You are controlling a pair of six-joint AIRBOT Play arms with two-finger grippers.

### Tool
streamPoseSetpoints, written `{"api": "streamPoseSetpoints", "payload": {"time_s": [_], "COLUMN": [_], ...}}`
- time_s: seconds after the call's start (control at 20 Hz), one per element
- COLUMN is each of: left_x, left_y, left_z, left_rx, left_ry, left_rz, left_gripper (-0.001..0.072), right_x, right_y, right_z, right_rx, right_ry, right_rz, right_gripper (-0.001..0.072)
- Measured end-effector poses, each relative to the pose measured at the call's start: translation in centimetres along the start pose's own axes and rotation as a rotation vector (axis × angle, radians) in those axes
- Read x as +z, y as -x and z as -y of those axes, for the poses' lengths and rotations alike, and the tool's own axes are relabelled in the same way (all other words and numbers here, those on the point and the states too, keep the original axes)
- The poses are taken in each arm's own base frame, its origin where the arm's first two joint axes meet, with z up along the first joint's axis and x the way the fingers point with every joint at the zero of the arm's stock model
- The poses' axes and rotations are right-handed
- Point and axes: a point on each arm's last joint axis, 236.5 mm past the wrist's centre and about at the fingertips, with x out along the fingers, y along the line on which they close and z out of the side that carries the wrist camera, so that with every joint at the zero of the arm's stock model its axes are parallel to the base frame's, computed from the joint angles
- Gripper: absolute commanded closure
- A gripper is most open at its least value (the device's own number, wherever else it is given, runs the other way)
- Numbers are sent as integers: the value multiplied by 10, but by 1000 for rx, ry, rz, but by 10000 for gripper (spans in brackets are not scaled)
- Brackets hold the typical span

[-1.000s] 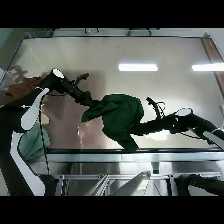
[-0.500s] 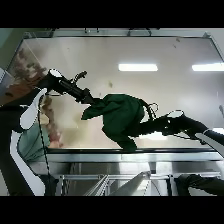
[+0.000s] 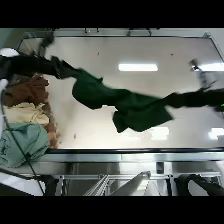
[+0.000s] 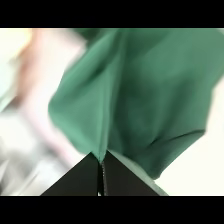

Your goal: Fold the shirts.

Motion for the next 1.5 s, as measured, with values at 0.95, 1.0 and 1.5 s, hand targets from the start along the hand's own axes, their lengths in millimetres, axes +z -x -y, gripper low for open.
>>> {"api": "streamPoseSetpoints", "payload": {"time_s": [0.95,1.0,1.5], "left_x": [56,68,148], "left_y": [118,112,73], "left_z": [181,150,-82], "left_rx": [501,503,495], "left_ry": [-634,-600,-338], "left_rz": [513,490,411], "left_gripper": [687,687,2], "right_x": [163,166,170], "right_y": [166,136,-40], "right_z": [-108,-82,112], "right_rx": [-132,-94,-100], "right_ry": [422,368,9], "right_rz": [601,544,332], "right_gripper": [696,696,329]}}
